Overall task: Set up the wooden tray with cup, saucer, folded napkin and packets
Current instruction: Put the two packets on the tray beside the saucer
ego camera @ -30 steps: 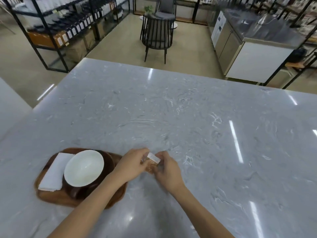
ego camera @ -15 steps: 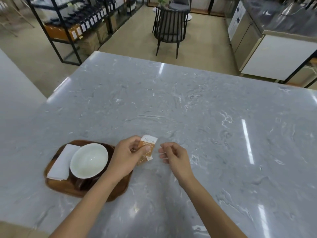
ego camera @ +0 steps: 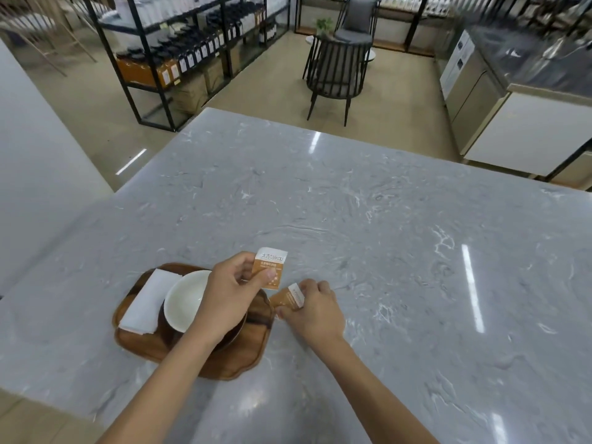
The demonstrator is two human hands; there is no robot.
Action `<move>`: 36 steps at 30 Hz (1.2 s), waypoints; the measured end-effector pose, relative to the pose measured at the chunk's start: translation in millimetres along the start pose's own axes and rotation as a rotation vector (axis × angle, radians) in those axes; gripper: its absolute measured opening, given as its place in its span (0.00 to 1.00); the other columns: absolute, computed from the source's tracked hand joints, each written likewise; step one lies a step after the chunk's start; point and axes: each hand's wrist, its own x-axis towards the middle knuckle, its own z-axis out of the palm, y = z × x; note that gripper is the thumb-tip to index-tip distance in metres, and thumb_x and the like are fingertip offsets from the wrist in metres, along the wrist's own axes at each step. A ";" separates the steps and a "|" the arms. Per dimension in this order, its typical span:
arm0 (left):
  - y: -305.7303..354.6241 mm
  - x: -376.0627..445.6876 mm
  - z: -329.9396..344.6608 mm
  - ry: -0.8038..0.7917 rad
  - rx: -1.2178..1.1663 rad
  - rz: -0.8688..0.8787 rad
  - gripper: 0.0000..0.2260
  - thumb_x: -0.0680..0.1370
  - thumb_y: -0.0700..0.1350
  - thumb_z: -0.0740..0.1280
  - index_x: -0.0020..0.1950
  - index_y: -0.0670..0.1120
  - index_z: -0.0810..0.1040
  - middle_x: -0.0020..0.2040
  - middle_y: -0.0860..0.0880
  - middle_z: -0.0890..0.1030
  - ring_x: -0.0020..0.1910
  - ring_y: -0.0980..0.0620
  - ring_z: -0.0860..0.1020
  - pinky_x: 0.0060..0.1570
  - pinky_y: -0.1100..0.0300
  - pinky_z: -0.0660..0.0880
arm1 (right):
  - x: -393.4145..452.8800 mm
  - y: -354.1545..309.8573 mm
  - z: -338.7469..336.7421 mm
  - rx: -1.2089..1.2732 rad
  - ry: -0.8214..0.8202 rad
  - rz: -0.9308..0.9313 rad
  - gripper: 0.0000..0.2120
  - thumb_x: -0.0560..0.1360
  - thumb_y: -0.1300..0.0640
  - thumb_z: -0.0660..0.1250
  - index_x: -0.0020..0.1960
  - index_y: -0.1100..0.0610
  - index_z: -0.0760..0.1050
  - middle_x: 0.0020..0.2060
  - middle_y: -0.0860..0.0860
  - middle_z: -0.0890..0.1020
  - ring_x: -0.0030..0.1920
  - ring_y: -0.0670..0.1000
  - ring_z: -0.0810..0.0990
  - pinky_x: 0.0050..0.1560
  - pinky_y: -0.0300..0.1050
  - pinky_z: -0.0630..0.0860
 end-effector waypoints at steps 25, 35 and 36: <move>-26.7 -53.3 -11.0 -0.174 -0.184 -0.017 0.17 0.78 0.41 0.72 0.59 0.63 0.82 0.54 0.55 0.87 0.55 0.56 0.85 0.54 0.66 0.79 | -82.9 -4.6 -55.2 0.991 -0.181 -0.057 0.12 0.75 0.56 0.76 0.56 0.46 0.83 0.50 0.51 0.88 0.50 0.53 0.87 0.50 0.45 0.84; -35.0 -79.3 -4.0 -0.240 -0.291 -0.055 0.16 0.79 0.47 0.71 0.65 0.61 0.80 0.58 0.55 0.86 0.58 0.56 0.83 0.59 0.66 0.78 | -96.1 -3.8 -43.6 1.063 -0.242 -0.032 0.14 0.75 0.56 0.76 0.59 0.47 0.82 0.50 0.53 0.88 0.51 0.54 0.88 0.46 0.39 0.82; -35.6 -80.7 -2.3 -0.256 -0.301 -0.059 0.18 0.78 0.47 0.72 0.66 0.60 0.79 0.58 0.55 0.86 0.59 0.57 0.83 0.59 0.67 0.77 | -96.3 -3.2 -42.2 1.067 -0.244 -0.029 0.14 0.75 0.57 0.76 0.59 0.47 0.82 0.49 0.54 0.88 0.50 0.54 0.88 0.46 0.38 0.82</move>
